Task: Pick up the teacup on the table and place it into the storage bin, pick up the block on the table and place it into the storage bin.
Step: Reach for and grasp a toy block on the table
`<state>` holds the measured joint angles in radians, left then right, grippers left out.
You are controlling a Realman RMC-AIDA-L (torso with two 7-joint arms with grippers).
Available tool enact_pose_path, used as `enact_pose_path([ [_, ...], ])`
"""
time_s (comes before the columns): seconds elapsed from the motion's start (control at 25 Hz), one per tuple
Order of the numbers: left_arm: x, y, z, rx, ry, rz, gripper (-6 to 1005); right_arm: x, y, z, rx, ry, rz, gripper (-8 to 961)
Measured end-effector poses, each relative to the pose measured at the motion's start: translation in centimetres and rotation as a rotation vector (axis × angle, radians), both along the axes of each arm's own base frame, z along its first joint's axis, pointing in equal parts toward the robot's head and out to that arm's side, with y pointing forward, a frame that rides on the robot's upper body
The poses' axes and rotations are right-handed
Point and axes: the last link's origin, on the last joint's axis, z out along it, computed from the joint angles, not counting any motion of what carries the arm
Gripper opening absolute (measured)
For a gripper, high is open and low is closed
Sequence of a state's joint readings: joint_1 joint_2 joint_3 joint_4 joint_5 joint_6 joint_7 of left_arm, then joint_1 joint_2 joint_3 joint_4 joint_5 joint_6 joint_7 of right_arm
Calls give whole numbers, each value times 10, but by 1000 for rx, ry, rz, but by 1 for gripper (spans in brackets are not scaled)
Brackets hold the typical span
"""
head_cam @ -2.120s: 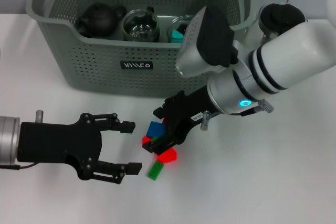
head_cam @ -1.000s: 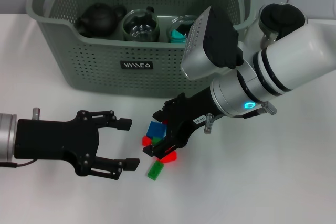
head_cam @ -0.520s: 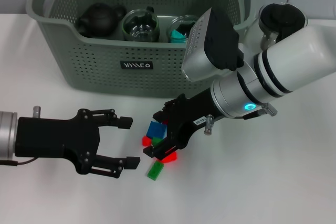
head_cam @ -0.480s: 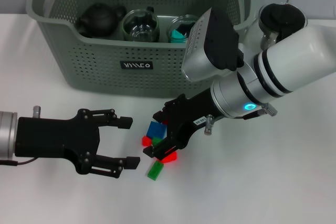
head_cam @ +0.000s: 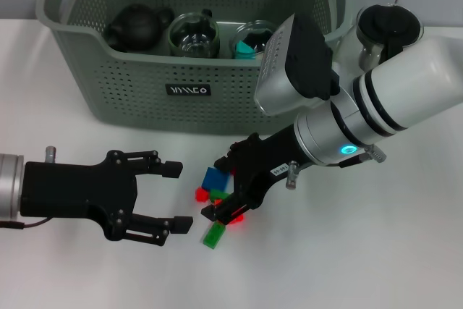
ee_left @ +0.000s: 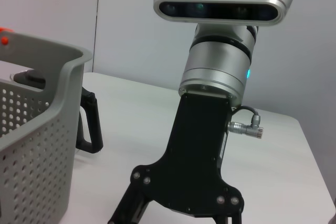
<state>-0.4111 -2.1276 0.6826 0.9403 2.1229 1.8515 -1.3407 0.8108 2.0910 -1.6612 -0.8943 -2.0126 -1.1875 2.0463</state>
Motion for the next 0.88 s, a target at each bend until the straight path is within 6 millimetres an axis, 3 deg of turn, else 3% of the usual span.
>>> enact_pose_path([
  [0.88, 2, 2, 1, 0, 1, -6, 874, -1, 1, 2, 2, 12, 1, 928],
])
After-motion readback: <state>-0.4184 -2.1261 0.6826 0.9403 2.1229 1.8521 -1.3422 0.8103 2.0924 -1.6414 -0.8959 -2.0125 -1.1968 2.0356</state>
